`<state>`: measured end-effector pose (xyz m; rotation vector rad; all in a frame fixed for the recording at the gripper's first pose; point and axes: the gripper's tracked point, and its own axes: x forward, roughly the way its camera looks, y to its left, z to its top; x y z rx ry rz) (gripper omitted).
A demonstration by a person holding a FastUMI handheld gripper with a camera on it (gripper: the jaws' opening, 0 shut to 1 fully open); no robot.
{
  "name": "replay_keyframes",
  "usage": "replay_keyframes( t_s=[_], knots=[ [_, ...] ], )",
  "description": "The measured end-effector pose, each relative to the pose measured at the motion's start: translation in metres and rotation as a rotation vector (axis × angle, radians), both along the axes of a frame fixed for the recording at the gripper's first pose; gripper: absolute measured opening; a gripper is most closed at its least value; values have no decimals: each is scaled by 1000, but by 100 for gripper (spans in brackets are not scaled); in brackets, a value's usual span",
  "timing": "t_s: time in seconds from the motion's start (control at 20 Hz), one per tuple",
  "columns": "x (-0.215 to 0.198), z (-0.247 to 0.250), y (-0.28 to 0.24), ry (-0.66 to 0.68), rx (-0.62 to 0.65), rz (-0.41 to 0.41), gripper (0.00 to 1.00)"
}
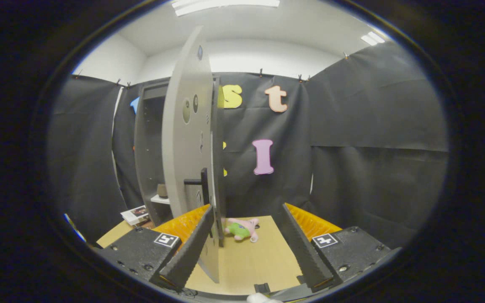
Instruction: Open the shoe cabinet door, grab the shoes and put them into the shoe cabinet, then close the shoe cabinet door.
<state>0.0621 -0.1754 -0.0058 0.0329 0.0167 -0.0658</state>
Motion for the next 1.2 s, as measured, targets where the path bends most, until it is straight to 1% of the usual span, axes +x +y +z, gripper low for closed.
replay_keyframes(
  t_s=[0.2,0.4,0.55,0.75,0.95,1.2],
  knots=[
    [37,-2,9,24,-22,133,100],
    [43,-6,22,33,-11,211,97],
    [43,0,36,33,-52,230,95],
    [42,-3,80,47,-30,260,95],
    [46,-3,126,49,-23,251,95],
    [65,-10,189,65,12,245,95]
  ],
)
